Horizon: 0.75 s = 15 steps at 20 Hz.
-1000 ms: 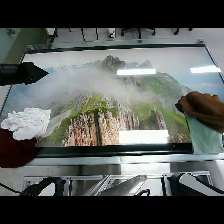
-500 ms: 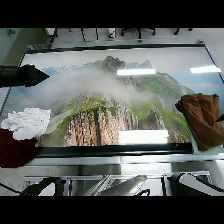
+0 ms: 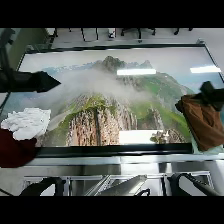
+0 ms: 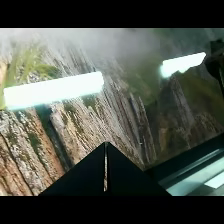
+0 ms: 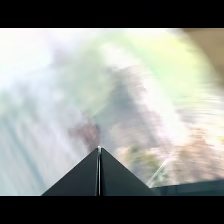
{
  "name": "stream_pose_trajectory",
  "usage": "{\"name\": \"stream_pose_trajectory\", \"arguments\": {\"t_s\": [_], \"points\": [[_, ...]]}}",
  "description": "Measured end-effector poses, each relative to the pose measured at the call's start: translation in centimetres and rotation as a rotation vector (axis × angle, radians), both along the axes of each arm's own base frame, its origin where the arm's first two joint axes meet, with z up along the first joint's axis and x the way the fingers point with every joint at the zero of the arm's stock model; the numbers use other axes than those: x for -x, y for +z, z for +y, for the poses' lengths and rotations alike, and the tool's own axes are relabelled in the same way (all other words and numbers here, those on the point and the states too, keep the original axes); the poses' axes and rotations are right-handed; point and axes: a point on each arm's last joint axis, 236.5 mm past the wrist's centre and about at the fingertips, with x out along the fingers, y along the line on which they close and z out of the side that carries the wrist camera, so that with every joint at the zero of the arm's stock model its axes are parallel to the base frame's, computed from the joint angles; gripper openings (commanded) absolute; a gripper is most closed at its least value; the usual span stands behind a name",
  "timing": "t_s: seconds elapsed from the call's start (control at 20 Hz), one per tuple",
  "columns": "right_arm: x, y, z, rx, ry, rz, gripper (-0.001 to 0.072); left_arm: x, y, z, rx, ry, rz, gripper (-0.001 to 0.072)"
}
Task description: Fold the shirts.
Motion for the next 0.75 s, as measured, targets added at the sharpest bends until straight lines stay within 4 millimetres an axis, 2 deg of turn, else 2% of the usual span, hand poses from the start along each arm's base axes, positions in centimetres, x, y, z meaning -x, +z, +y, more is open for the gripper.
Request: {"name": "stream_pose_trajectory", "arguments": {"t_s": [0.1,0.15,0.2,0.3,0.4,0.5,0.75], "points": [[0.9,-0.5,6.8,0.011,0.173,-0.046,0.0022,2.1,-2.8,-2.5,0.007,-0.051,0.045,0.0013],[2.0,-1.2,10.1,0.017,0.259,-0.059,0.0022,3.3,-4.5,-3.7,0.012,-0.07,0.072,0.0014],[3.2,-2.1,12.9,0.024,0.33,-0.074,0.0023,4.7,-6.4,-4.7,0.018,-0.08,0.108,0.0013],[5.1,-3.7,16.8,0.028,0.426,-0.091,0.0023,7.3,-9.9,-6.0,0.024,-0.092,0.162,0.0014],[6.4,-4.9,19.1,0.031,0.483,-0.104,0.0023,9.3,-12.4,-6.4,0.028,-0.086,0.194,0.0014],[7.4,-5.6,20.5,0.024,0.519,-0.099,0.0023,10.6,-13.9,-6.5,0.033,-0.075,0.21,0.0014],[8.5,-6.1,21.6,0.01,0.547,-0.087,0.0023,11.8,-15.0,-6.3,0.042,-0.061,0.205,0.0014]]}}
